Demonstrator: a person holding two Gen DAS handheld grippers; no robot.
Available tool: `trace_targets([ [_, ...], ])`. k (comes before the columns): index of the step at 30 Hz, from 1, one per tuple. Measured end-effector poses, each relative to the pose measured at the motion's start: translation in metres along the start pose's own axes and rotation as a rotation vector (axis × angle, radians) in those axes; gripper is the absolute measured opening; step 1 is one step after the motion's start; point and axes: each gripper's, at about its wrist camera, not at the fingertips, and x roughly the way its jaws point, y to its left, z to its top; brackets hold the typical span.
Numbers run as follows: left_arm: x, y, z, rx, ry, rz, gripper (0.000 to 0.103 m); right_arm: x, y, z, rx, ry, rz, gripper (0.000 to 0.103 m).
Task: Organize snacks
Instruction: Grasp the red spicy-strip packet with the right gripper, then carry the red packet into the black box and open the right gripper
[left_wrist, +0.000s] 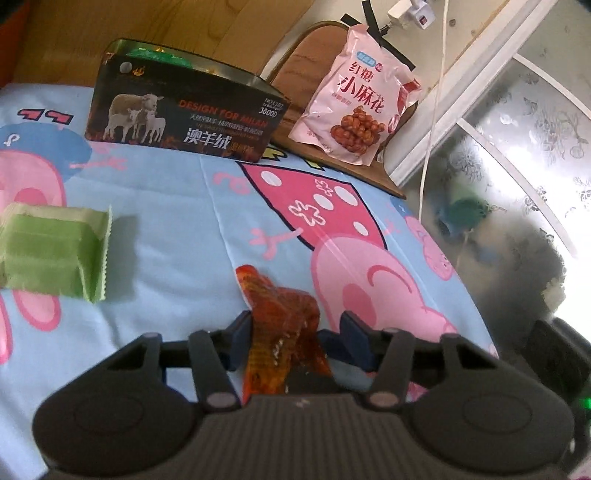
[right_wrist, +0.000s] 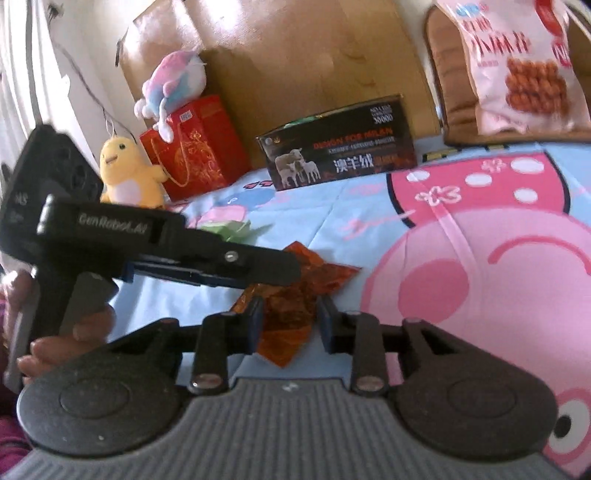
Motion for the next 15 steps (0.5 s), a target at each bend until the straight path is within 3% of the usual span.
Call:
trace_targets([
  [1, 0.000, 0.002, 0.000, -0.016, 0.007, -0.013, 0.041, 0.001, 0.006, -0.002, -0.039, 0.003, -0.010, 0.049],
  [3, 0.000, 0.005, 0.001, -0.044, 0.016, -0.029, 0.038, 0.003, 0.024, -0.006, -0.146, 0.019, -0.051, 0.073],
  [5, 0.001, 0.005, 0.001, -0.034, 0.015, 0.006, 0.033, 0.010, 0.038, -0.009, -0.244, 0.042, -0.106, 0.077],
  [7, 0.001, 0.007, 0.002, -0.035, 0.012, 0.011, 0.028, 0.013, 0.043, -0.009, -0.291, 0.048, -0.144, 0.070],
  [8, -0.001, 0.007, 0.003, -0.038, 0.004, 0.013, 0.027, 0.014, 0.042, -0.008, -0.290, 0.042, -0.147, 0.060],
  [10, -0.007, 0.006, 0.007, -0.033, -0.010, -0.003, 0.021, 0.014, 0.038, -0.005, -0.275, 0.033, -0.148, 0.049],
  [11, -0.010, 0.004, 0.009, -0.027, -0.017, -0.012, 0.021, 0.014, 0.035, -0.003, -0.266, 0.025, -0.159, 0.030],
  [12, -0.012, 0.002, 0.012, -0.013, -0.023, -0.011, 0.023, 0.013, 0.033, -0.001, -0.255, 0.016, -0.151, 0.023],
  [15, -0.017, -0.005, 0.025, 0.031, -0.052, 0.001, 0.023, 0.011, 0.029, 0.007, -0.224, -0.017, -0.130, 0.018],
])
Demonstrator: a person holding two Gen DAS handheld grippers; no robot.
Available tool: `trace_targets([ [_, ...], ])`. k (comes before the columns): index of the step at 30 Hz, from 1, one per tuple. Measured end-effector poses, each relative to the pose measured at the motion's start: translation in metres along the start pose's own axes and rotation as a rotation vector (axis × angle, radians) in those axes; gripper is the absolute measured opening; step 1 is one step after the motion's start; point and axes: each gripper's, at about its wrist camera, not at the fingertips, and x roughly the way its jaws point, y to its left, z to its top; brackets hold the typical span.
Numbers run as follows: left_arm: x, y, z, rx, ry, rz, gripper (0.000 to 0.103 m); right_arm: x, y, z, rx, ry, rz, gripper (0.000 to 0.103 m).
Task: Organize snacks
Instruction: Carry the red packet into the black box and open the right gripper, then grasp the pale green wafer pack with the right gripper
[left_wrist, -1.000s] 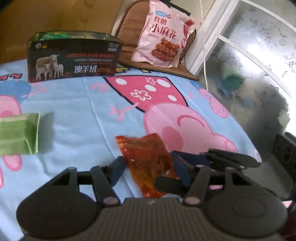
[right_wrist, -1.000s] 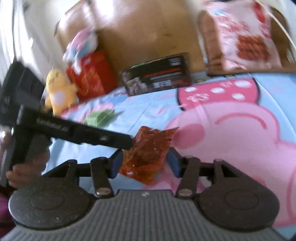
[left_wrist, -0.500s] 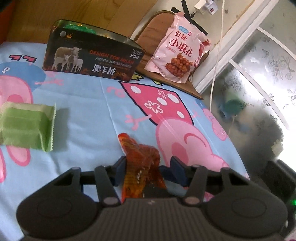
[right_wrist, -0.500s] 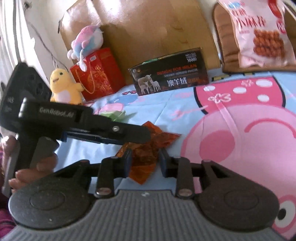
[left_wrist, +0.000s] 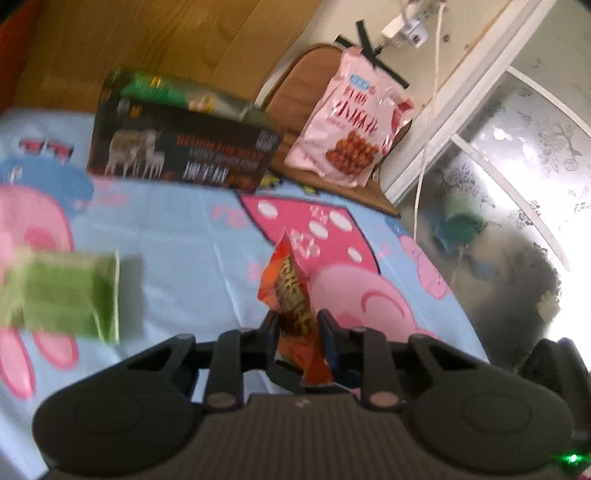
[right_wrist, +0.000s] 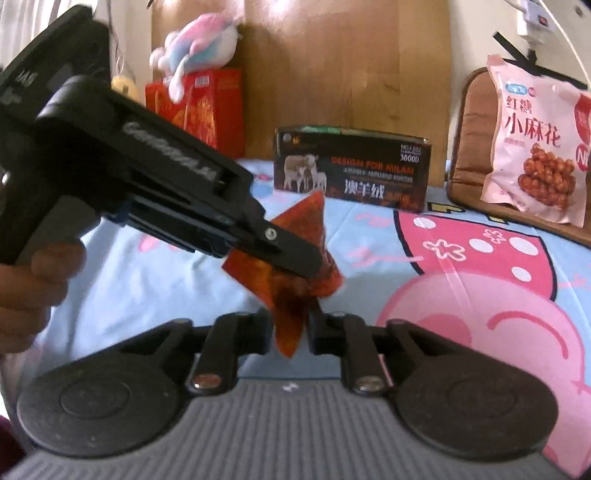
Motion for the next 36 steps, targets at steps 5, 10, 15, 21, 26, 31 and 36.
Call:
trace_targets([
  [5, -0.008, -0.004, 0.043, 0.052, -0.080, -0.001, 0.023, 0.007, 0.001, 0.029, -0.092, -0.092, -0.057, 0.018],
  [10, 0.002, 0.006, 0.105, 0.089, -0.166, 0.025, 0.023, 0.038, -0.019, 0.078, -0.179, -0.180, -0.108, 0.018],
  [15, 0.043, 0.027, 0.165, 0.119, -0.188, 0.073, 0.028, 0.094, -0.043, 0.120, -0.256, -0.203, -0.216, 0.018],
  [21, 0.060, 0.062, 0.156, 0.111, -0.163, 0.209, 0.037, 0.127, -0.067, 0.123, -0.206, -0.145, -0.278, 0.041],
  [26, 0.007, 0.068, 0.106, 0.134, -0.215, 0.361, 0.039, 0.078, -0.058, 0.092, -0.072, -0.192, -0.164, 0.045],
  [31, -0.033, 0.071, 0.051, 0.084, -0.226, 0.521, 0.040, 0.071, -0.050, 0.076, 0.164, 0.026, -0.045, 0.064],
  [36, -0.056, 0.073, 0.014, 0.048, -0.242, 0.598, 0.041, 0.063, -0.018, 0.061, 0.095, 0.097, -0.166, 0.079],
])
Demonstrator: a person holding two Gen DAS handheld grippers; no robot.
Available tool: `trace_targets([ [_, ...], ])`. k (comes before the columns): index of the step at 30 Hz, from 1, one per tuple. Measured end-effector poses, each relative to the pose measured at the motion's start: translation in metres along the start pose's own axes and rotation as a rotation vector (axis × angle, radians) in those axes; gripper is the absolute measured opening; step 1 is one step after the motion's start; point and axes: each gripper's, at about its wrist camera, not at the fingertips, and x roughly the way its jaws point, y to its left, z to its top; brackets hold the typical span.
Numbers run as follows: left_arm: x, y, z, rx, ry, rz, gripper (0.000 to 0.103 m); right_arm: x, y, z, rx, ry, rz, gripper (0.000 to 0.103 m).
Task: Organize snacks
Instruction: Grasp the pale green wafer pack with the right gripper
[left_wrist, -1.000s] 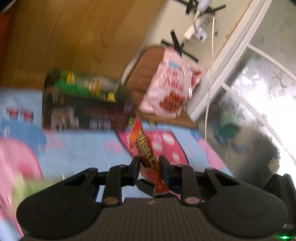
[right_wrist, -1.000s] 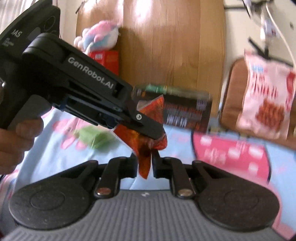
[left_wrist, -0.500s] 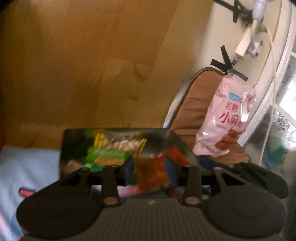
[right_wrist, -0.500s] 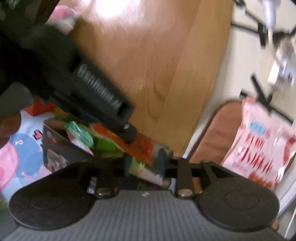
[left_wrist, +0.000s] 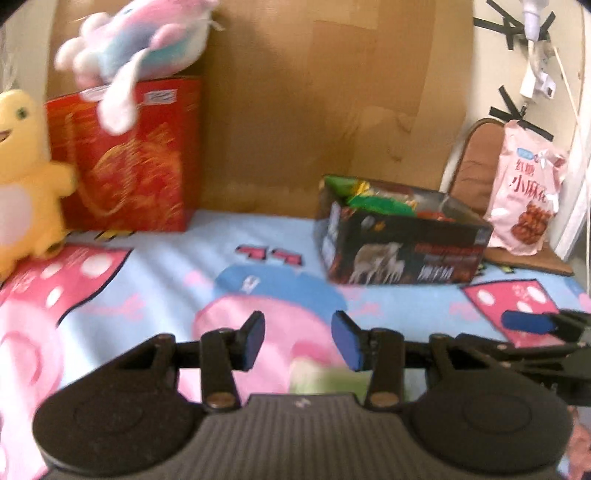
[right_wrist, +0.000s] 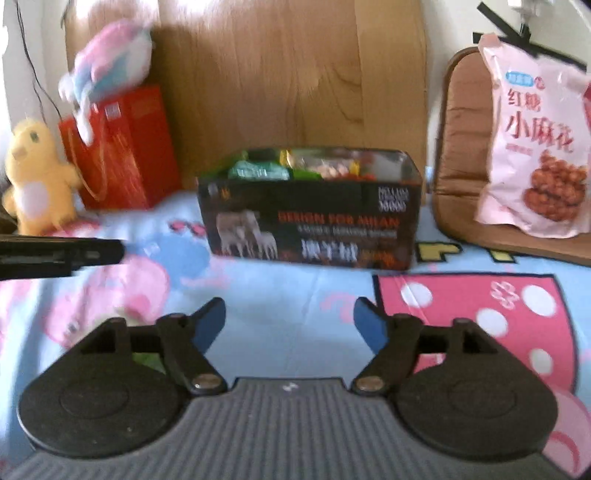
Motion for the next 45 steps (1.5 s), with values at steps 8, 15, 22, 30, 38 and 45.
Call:
trace_targets([
  [8, -0.028, 0.007, -0.022, 0.044, -0.054, 0.114, 0.053, -0.008, 0.035, -0.006, -0.134, -0.005, -0.113, 0.090],
  [15, -0.045, 0.020, -0.031, 0.035, -0.076, 0.147, 0.053, -0.014, 0.051, -0.010, -0.184, -0.005, -0.148, 0.091],
  [22, -0.050, 0.032, -0.039, 0.022, -0.075, 0.178, 0.053, -0.008, 0.051, -0.012, -0.203, 0.045, -0.162, 0.091],
  [30, -0.049, 0.040, -0.045, 0.006, -0.071, 0.196, 0.058, -0.004, 0.042, -0.012, -0.182, 0.060, -0.218, 0.091],
  [38, -0.050, 0.048, -0.045, -0.026, -0.077, 0.227, 0.062, -0.002, 0.035, -0.012, -0.172, 0.062, -0.231, 0.091],
  [45, -0.047, 0.072, -0.034, -0.156, -0.013, 0.029, 0.061, -0.028, 0.028, -0.012, -0.042, -0.047, 0.019, 0.091],
])
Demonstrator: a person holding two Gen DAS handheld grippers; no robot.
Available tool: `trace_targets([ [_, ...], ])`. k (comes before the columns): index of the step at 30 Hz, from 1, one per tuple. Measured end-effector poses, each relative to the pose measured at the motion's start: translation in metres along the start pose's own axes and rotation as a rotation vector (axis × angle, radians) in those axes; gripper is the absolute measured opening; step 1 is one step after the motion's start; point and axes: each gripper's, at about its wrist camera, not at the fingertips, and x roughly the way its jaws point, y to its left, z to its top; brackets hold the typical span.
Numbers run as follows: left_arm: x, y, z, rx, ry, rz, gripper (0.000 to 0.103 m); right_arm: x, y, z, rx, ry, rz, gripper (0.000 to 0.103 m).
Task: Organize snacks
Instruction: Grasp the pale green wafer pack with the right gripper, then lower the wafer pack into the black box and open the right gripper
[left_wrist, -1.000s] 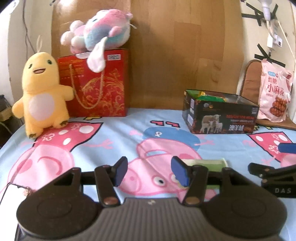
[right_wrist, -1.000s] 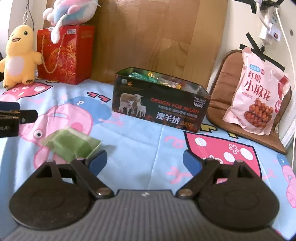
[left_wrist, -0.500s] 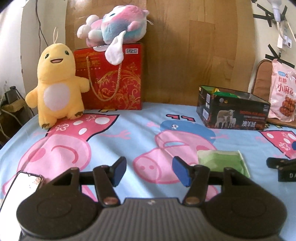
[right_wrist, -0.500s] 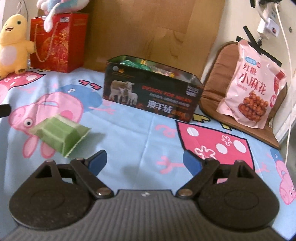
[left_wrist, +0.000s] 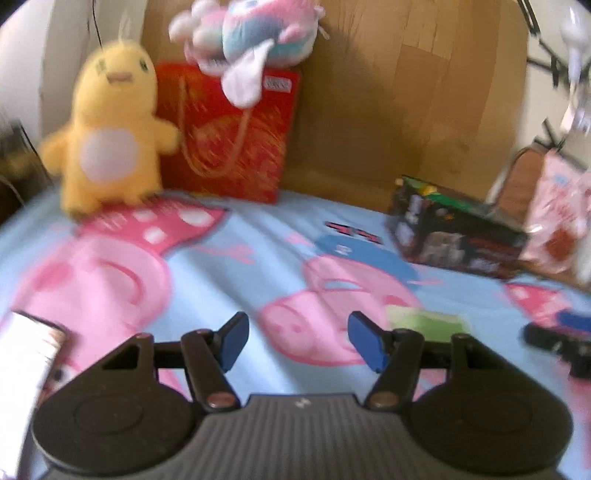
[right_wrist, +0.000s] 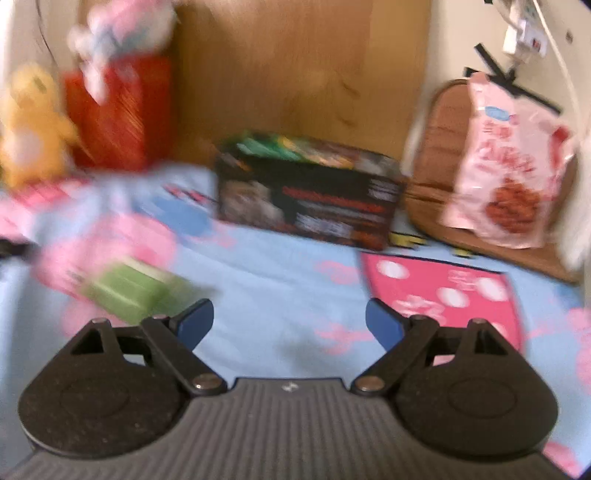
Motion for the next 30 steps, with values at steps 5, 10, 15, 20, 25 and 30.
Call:
trace_targets([
  [5, 0.007, 0.004, 0.008, -0.067, 0.048, -0.167, 0.061, -0.006, 0.016, -0.005, -0.029, -0.042, 0.189, 0.085],
  [10, 0.024, -0.014, 0.012, -0.036, 0.101, -0.232, 0.061, 0.014, 0.032, -0.007, -0.111, 0.000, 0.203, 0.068],
  [15, 0.054, -0.041, 0.013, 0.036, 0.174, -0.258, 0.055, 0.034, 0.036, -0.008, -0.133, 0.054, 0.195, 0.067],
  [20, 0.063, -0.058, 0.007, 0.069, 0.200, -0.280, 0.044, 0.048, 0.037, -0.014, -0.131, 0.071, 0.272, 0.038],
  [25, 0.055, -0.073, 0.032, 0.084, 0.158, -0.313, 0.041, 0.034, 0.035, -0.007, -0.155, -0.017, 0.242, 0.031],
  [30, 0.067, -0.112, 0.084, 0.136, 0.084, -0.366, 0.040, 0.026, 0.002, 0.033, -0.126, -0.148, 0.192, 0.031],
])
